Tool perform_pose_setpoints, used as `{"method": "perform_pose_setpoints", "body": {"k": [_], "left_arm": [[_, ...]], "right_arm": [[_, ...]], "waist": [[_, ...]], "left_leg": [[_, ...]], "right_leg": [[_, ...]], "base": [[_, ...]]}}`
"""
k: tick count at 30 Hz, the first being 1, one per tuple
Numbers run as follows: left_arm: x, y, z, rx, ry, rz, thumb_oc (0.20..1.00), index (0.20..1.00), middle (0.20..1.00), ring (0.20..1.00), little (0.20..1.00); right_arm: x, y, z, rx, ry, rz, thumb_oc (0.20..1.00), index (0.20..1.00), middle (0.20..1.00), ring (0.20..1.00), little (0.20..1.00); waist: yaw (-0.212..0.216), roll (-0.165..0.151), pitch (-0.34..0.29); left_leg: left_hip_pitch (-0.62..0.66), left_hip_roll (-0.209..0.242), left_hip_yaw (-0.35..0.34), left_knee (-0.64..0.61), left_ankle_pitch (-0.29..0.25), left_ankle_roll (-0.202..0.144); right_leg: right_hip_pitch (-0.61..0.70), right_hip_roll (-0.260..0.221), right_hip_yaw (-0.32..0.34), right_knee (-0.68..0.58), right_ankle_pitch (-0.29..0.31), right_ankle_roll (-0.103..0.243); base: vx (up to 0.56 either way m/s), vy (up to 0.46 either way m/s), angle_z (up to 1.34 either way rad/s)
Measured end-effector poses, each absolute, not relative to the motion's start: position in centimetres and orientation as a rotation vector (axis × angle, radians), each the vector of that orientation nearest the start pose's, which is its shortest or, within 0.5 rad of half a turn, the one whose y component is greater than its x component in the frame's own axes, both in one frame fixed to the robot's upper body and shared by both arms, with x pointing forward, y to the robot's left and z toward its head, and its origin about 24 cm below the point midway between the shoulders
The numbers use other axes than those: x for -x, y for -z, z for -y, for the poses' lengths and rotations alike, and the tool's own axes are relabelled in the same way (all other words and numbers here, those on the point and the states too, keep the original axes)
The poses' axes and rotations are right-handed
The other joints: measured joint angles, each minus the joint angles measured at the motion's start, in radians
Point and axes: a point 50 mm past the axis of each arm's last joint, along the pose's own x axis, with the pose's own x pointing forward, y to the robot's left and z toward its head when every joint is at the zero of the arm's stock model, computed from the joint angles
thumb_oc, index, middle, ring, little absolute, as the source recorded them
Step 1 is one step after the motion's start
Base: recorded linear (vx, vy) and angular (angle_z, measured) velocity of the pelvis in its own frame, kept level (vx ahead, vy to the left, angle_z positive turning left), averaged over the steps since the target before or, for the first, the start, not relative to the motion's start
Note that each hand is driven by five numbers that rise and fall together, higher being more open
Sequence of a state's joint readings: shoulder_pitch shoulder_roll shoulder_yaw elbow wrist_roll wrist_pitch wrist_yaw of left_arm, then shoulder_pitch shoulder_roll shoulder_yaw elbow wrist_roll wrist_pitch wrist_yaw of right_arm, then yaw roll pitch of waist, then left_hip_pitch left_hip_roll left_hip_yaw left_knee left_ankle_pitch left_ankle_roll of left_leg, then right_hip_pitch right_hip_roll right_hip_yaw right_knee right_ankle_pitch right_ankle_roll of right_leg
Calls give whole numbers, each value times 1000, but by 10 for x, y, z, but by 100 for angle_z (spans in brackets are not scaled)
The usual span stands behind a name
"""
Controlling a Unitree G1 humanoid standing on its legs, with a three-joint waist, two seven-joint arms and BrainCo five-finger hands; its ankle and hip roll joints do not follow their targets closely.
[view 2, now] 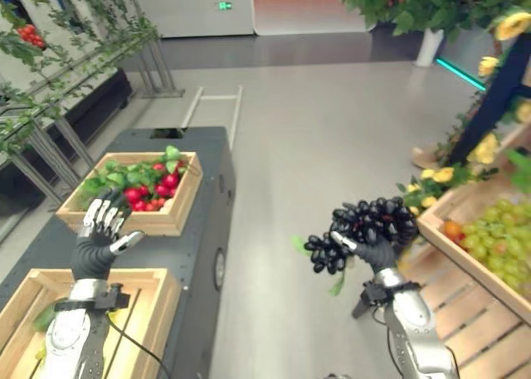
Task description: Pick up the fruits from the basket on one side to the basket on the other side
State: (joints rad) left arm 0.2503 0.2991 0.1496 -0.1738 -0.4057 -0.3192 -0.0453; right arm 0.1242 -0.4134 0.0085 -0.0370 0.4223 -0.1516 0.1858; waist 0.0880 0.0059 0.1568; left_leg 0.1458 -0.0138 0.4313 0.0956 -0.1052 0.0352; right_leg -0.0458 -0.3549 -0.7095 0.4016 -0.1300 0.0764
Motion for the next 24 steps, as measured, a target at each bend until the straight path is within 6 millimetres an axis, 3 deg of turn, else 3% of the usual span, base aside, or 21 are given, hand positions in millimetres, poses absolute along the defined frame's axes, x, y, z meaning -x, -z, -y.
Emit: {"method": "perform_pose_setpoints", "body": {"k": [1, 3, 4, 7, 10, 16, 18, 21, 24], "left_arm": [[-195, -78, -244, 40, -125, 290, 1000, 1000, 1000, 1000, 1000], [-194, -77, -245, 36, -128, 286, 1000, 1000, 1000, 1000, 1000], [-193, -78, -246, 34, -132, 288, 1000, 1000, 1000, 1000, 1000], [-190, -77, -252, 27, -158, 281, 1000, 1000, 1000, 1000, 1000], [-188, -74, -252, 34, -165, 270, 1000, 1000, 1000, 1000, 1000], [-187, -60, -253, 54, -188, 219, 1000, 1000, 1000, 1000, 1000], [-186, -56, -255, 56, -196, 199, 1000, 1000, 1000, 1000, 1000], [-185, -54, -255, 60, -203, 192, 1000, 1000, 1000, 1000, 1000], [-186, -54, -255, 60, -211, 193, 1000, 1000, 1000, 1000, 1000]], "right_arm": [[-227, -54, 219, -3, -177, 61, 200, 200, 200, 200, 200], [-227, -54, 219, 0, -178, 63, 200, 200, 200, 200, 200], [-228, -56, 219, 3, -181, 67, 200, 200, 200, 200, 200], [-227, -56, 222, 22, -183, 60, 200, 200, 200, 200, 200], [-227, -58, 226, 37, -179, 60, 200, 200, 200, 200, 200], [-227, -58, 227, 43, -173, 61, 200, 200, 200, 200, 200], [-227, -59, 229, 44, -165, 62, 200, 200, 200, 200, 200], [-229, -59, 230, 41, -146, 67, 200, 200, 200, 200, 200], [-228, -59, 234, 33, -110, 70, 200, 200, 200, 200, 200]], "waist": [[12, 7, -12], [22, 6, -43], [43, 20, -51], [43, 5, -74], [38, 22, -94], [37, 34, -89], [38, 30, -77], [48, 32, -63], [39, 29, -53]], "left_leg": [[-3, 23, 4, 1, 8, -16], [-21, 33, -3, 2, 7, -31], [-30, 47, -6, -3, 10, -28], [-37, 55, 1, 7, 10, -42], [-56, 85, -34, 17, 20, -67], [-70, 119, -58, 38, 32, -97], [-72, 119, -64, 48, 31, -102], [-69, 86, -196, 53, 16, -107], [-67, 81, -189, 22, 21, -97]], "right_leg": [[2, 40, 1, -44, 16, -31], [-14, 86, 11, -91, 24, -33], [-17, 91, 7, -91, 24, -32], [-32, 67, 38, -11, -23, -67], [-24, 124, 37, -56, -24, -77], [-9, 158, 15, -74, -38, -99], [-8, 160, 15, -76, -39, -99], [-24, 168, 44, -75, -37, -100], [-30, 168, 60, -78, -27, -84]], "base": [[-58, -135, -45], [-37, -149, -60], [-37, -226, -70], [-53, -258, -17], [-62, -218, -3], [-66, -166, 6], [-35, -68, 0], [-7, -22, -21], [45, 32, -12]]}}
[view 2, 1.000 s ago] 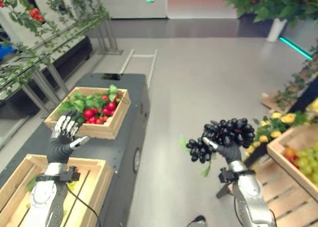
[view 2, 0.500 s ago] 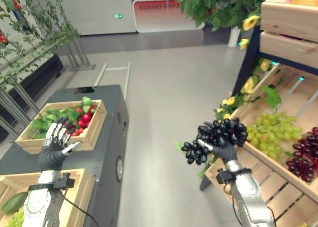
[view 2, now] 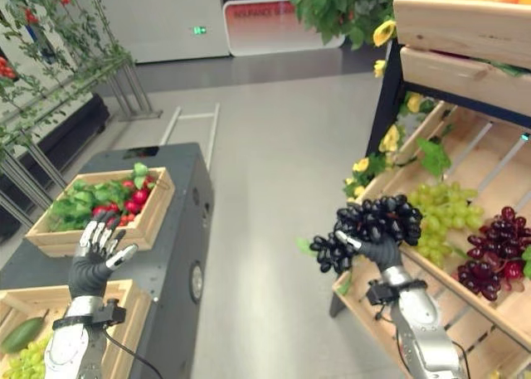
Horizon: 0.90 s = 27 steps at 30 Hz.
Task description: Pick up the fruits from the basket on one side to the basket on the other side
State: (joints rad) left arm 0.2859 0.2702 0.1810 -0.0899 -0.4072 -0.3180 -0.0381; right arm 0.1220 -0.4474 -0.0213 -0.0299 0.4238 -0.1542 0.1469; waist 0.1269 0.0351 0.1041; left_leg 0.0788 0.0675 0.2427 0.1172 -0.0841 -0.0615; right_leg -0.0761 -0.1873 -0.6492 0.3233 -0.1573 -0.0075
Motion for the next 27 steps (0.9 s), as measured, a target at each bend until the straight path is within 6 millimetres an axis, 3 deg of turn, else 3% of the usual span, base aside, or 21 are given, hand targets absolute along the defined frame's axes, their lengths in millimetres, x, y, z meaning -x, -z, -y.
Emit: {"method": "perform_pose_setpoints", "body": {"k": [5, 7, 10, 15, 21, 27], "left_arm": [[-189, -57, -255, 59, -207, 208, 1000, 1000, 1000, 1000, 1000], [-187, -55, -255, 59, -212, 199, 1000, 1000, 1000, 1000, 1000], [-188, -56, -255, 58, -209, 202, 1000, 1000, 1000, 1000, 1000], [-188, -57, -255, 55, -208, 206, 1000, 1000, 1000, 1000, 1000], [-188, -59, -258, 49, -221, 211, 1000, 1000, 1000, 1000, 1000], [-188, -63, -265, 33, -245, 226, 1000, 1000, 1000, 1000, 1000]], "right_arm": [[-228, -66, 243, 36, -49, 111, 200, 200, 200, 200, 200], [-228, -68, 246, 38, -31, 123, 200, 200, 200, 200, 200], [-227, -68, 245, 52, -35, 124, 200, 200, 200, 200, 200], [-226, -68, 246, 74, -26, 131, 200, 200, 200, 200, 200], [-226, -71, 251, 89, 3, 146, 200, 200, 200, 200, 200], [-224, -78, 272, 94, 139, 176, 200, 200, 200, 200, 200]], "waist": [[-52, -7, 0], [-52, 1, 2], [-81, -7, 1], [-98, -10, 1], [-88, -15, 1], [-131, -25, 9]], "left_leg": [[28, -16, 34, -21, 9, 16], [32, -7, 45, -40, 7, 19], [58, -17, 82, -38, 4, 25], [72, -25, 105, -35, -10, 33], [85, -38, 138, -34, -12, 39], [99, -40, 200, -37, -28, 48]], "right_leg": [[-6, 1, 24, -18, 26, 19], [0, 4, 28, -29, 28, 27], [-7, 5, 53, -31, 44, 9], [-8, 1, 74, -32, 52, 6], [-16, 0, 106, -32, 67, 5], [-35, -1, 133, -42, 78, 13]], "base": [[9, 50, -18], [-13, 44, -24], [47, 27, -28], [8, 9, -15], [-15, 3, -17], [-22, 36, -39]]}}
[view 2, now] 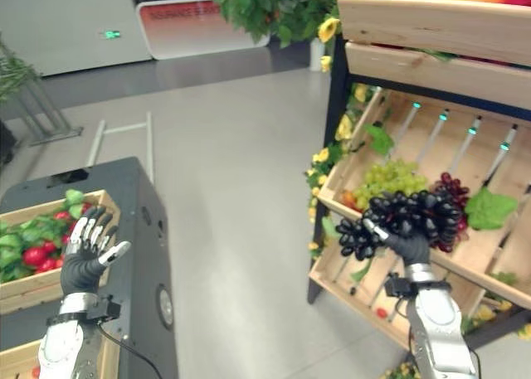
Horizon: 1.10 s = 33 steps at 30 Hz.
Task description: Pick up the fruits from the basket on one side to the basket on the other side
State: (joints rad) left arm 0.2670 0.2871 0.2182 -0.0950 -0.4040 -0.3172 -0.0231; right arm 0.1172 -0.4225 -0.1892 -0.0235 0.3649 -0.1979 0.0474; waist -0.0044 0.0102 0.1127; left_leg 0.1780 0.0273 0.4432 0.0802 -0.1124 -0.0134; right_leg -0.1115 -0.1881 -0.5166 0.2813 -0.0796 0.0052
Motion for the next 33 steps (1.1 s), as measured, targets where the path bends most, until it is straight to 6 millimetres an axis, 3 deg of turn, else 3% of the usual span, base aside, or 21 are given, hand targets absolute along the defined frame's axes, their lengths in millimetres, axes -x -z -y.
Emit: {"method": "perform_pose_setpoints", "body": {"k": [2, 4, 5, 7, 8, 9, 11, 13, 15, 18, 19, 20, 21, 22, 23, 25, 28, 29, 30, 33], "left_arm": [[-189, -63, -264, 33, -241, 227, 1000, 1000, 1000, 1000, 1000], [-192, -64, -259, 39, -217, 231, 1000, 1000, 1000, 1000, 1000], [-193, -64, -258, 40, -207, 234, 1000, 1000, 1000, 1000, 1000], [-197, -64, -255, 43, -189, 237, 1000, 1000, 1000, 1000, 1000], [-198, -66, -254, 43, -186, 243, 1000, 1000, 1000, 1000, 1000], [-201, -69, -255, 41, -182, 258, 1000, 1000, 1000, 1000, 1000], [-199, -67, -255, 42, -187, 250, 1000, 1000, 1000, 1000, 1000], [-193, -64, -258, 38, -208, 229, 1000, 1000, 1000, 1000, 1000], [-193, -63, -258, 42, -214, 227, 1000, 1000, 1000, 1000, 1000], [-196, -67, -260, 40, -230, 246, 1000, 1000, 1000, 1000, 1000], [-198, -69, -260, 40, -235, 256, 1000, 1000, 1000, 1000, 1000], [-199, -70, -260, 39, -234, 261, 1000, 1000, 1000, 1000, 1000], [-199, -70, -260, 39, -236, 263, 1000, 1000, 1000, 1000, 1000], [-198, -69, -261, 36, -239, 258, 1000, 1000, 1000, 1000, 1000], [-197, -69, -262, 34, -247, 256, 1000, 1000, 1000, 1000, 1000], [-199, -68, -262, 36, -248, 251, 1000, 1000, 1000, 1000, 1000], [-202, -68, -258, 17, -239, 251, 1000, 1000, 1000, 1000, 1000], [-202, -68, -259, 7, -244, 252, 1000, 1000, 1000, 1000, 1000], [-202, -70, -261, -12, -245, 253, 1000, 1000, 1000, 1000, 1000], [-201, -70, -262, -21, -248, 251, 1000, 1000, 1000, 1000, 1000]], "right_arm": [[-225, -79, 271, 94, 139, 178, 200, 200, 200, 200, 200], [-226, -83, 271, 96, 140, 195, 200, 200, 200, 200, 200], [-227, -84, 271, 94, 139, 201, 200, 200, 200, 200, 200], [-230, -86, 270, 93, 142, 210, 200, 200, 200, 200, 200], [-232, -87, 271, 94, 145, 210, 200, 200, 200, 200, 200], [-234, -87, 271, 96, 150, 210, 200, 200, 200, 200, 200], [-238, -87, 267, 88, 133, 209, 200, 200, 200, 200, 200], [-243, -83, 255, 83, 80, 189, 200, 200, 200, 200, 200], [-243, -80, 252, 89, 57, 174, 200, 200, 200, 200, 200], [-243, -83, 256, 108, 59, 176, 200, 200, 200, 200, 200], [-243, -85, 258, 124, 56, 177, 200, 200, 200, 200, 200], [-242, -85, 259, 132, 55, 175, 200, 200, 200, 200, 200], [-242, -86, 261, 142, 55, 173, 200, 200, 200, 200, 200], [-243, -86, 259, 137, 51, 177, 200, 200, 200, 200, 200], [-246, -85, 254, 124, 42, 177, 200, 200, 200, 200, 200], [-248, -82, 246, 120, 3, 169, 200, 200, 200, 200, 200], [-251, -84, 242, 116, -10, 181, 200, 200, 200, 200, 200], [-251, -84, 243, 122, -11, 177, 200, 200, 200, 200, 200], [-248, -79, 242, 114, -8, 162, 200, 200, 200, 200, 200], [-251, -82, 239, 94, -5, 186, 200, 200, 200, 200, 200]], "waist": [[-8, 4, 5], [-64, 2, 11], [-68, 0, 13], [-63, 21, 29], [-59, 38, 27], [-46, 36, 26], [-14, 32, 27], [12, 33, 34], [14, 29, 37], [10, 23, 38], [-10, 14, 41], [-16, 8, 38], [-7, -7, 35], [3, -9, 36], [29, -3, 37], [61, -25, 39], [82, -24, 42], [104, 2, 42], [94, -32, 21], [103, -19, 17]], "left_leg": [[19, -8, 15, -8, -5, 3], [29, -34, 40, -17, -8, 8], [26, -43, 47, -15, -10, 9], [25, -38, 75, -33, -3, 19], [7, -29, 109, -42, -3, 28], [-10, -30, 227, -42, -6, 32], [-9, -32, 267, -32, -2, 26], [-2, -11, 207, -21, 4, 12], [6, 1, 176, -20, -5, 3], [3, 23, 171, -7, -23, -22], [-5, 32, 169, 13, -28, -31], [-13, 37, 163, 33, -33, -37], [-20, 48, 162, 66, -44, -52], [-30, 58, 147, 98, -45, -45], [-46, 57, 41, 131, -50, -50], [-109, 71, -68, 169, -65, -66], [-163, 48, -180, 85, -59, -53], [-171, 82, -174, 99, -13, -52], [-165, 57, -172, 93, -10, -55], [-123, 51, -177, 25, 37, -59]], "right_leg": [[-4, -1, 17, 0, 18, 5], [-25, -3, 39, 1, 46, 10], [-38, 3, 62, -2, 59, -6], [-59, -4, 41, -40, 78, 22], [-56, -40, -49, -18, 72, 32], [-56, -176, -261, 81, 49, 27], [7, -296, -402, 116, 37, 31], [19, -286, -423, 97, 46, 24], [13, -235, -361, 73, 40, -1], [-19, -233, -313, 118, 11, 12], [-36, -237, -269, 161, -10, 28], [-45, -235, -242, 170, -23, 22], [-61, -218, -225, 169, -36, 5], [-68, -181, -217, 152, -34, 1], [-67, -129, -172, 103, -15, -22], [-65, -92, -149, 30, 21, -80], [-68, -48, -167, -55, 46, -33], [-74, -69, -131, 131, -3, -32], [-34, -103, -99, 134, -84, -9], [1, -80, -116, 77, -50, -13]], "base": [[-68, 67, -61], [-139, 72, -66], [-224, 28, -81], [-241, -3, -89], [-160, 21, -99], [-58, 7, -99], [33, -127, -106], [25, -244, -113], [72, -255, -64], [88, -271, -37], [92, -216, 1], [56, -146, -2], [45, -101, -32], [0, -54, -71], [2, -32, -86], [19, 9, -57], [74, -12, -39], [39, 54, -18], [40, 60, 4], [38, 67, 9]]}}
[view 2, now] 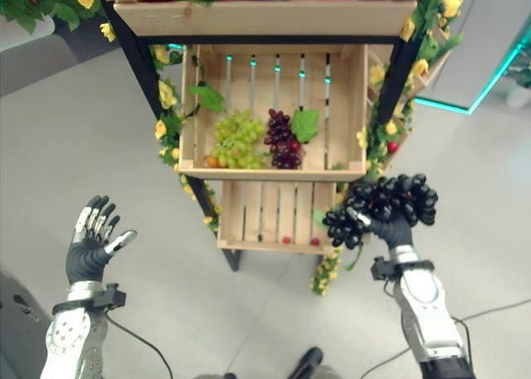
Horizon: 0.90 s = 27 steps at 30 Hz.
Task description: Pick up the fruits from the basket on one side to the basket on the other side
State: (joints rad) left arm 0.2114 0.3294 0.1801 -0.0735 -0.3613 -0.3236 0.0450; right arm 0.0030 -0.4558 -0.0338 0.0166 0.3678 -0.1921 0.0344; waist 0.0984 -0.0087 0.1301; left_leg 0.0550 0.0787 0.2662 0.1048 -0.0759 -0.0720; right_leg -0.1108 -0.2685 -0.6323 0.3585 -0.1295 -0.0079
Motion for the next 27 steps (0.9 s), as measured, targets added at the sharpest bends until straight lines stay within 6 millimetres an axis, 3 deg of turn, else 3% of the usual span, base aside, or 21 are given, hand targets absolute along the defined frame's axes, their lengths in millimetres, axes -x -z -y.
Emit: {"method": "perform_pose_setpoints", "body": {"k": [10, 18, 27], "left_arm": [[-201, -70, -260, -48, -239, 250, 1000, 1000, 1000, 1000, 1000], [-200, -70, -260, -48, -237, 247, 1000, 1000, 1000, 1000, 1000], [-200, -69, -260, -48, -226, 240, 1000, 1000, 1000, 1000, 1000]], "right_arm": [[-253, -82, 234, 79, -17, 190, 200, 200, 200, 200, 200], [-254, -83, 233, 78, -18, 196, 200, 200, 200, 200, 200], [-279, -93, 224, 80, -38, 220, 200, 200, 200, 200, 200]], "waist": [[4, 20, -16], [3, 26, -38], [7, 24, -54]], "left_leg": [[32, -40, 8, -64, 27, 18], [59, -41, 8, -81, 26, 18], [58, -34, 8, -81, 30, 24]], "right_leg": [[28, -12, -10, -87, 63, 38], [54, -7, -13, -104, 68, 45], [55, -2, -16, -99, 68, 45]], "base": [[10, 24, 2], [14, -2, 1], [3, -2, 0]]}}
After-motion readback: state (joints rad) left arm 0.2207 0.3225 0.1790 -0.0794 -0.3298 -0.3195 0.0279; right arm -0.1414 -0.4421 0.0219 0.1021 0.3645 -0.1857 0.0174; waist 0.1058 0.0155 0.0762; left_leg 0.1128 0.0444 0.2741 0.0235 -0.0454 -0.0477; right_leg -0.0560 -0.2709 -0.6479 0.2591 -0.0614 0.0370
